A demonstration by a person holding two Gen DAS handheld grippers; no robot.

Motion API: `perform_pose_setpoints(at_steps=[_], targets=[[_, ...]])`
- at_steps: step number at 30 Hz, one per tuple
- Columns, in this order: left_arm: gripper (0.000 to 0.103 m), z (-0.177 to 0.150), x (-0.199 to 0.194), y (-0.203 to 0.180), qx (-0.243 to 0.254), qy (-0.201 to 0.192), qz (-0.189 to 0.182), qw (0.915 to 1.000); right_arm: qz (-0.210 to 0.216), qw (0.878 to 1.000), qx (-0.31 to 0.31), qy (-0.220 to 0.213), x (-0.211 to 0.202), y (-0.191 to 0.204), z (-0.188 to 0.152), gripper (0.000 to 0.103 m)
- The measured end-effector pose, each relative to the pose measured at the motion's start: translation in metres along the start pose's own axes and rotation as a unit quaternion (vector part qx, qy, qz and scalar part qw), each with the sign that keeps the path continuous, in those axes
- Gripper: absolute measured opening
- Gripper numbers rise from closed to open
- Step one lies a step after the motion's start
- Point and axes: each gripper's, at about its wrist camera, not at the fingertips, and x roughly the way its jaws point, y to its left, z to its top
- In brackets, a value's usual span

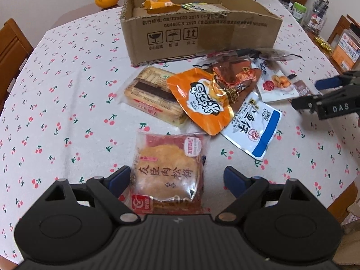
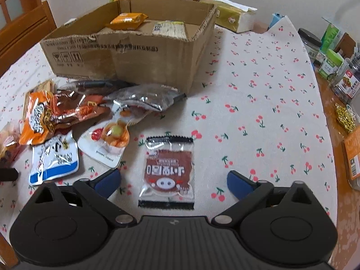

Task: Organize snacks
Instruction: 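Grasp the round pastry with the left tool while the right tool grasps the red jerky packet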

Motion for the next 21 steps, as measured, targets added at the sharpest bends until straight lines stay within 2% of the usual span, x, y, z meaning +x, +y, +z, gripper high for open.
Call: perform_pose_setpoints(at_steps=[2,4,8,9,21], targets=[[0.083,0.0008,-0.0004,-0.0006,0.004,0.001,-0.003,1.0000,0.002,1.000,-0.004,-0.007,-0.0030,0.0021,0.0013,0.081],[0.081,0.0013,-0.0007,-0.0014,0.008,0.000,-0.005,1.0000,0.003,1.000,-0.006,-0.009,-0.0051,0.0045,0.0027,0.073],[0.065,0.0024,-0.0034,-0.0003,0.011,-0.003,-0.006,0.9999,-0.002,1.000,-0.002,-0.011,-0.0087,0.0076,0.0015,0.053],[0.062,0.0029,-0.0041,0.0003,0.011,-0.002,-0.006,0.9999,-0.003,1.000,-0.002,-0.011,-0.0096,0.0079,0.0016,0.051],[0.062,0.0069,-0.0032,-0.0003,0.036,0.010,-0.018,0.9991,-0.015,1.000,0.022,-0.005,-0.0100,0.0048,0.0001,0.056]])
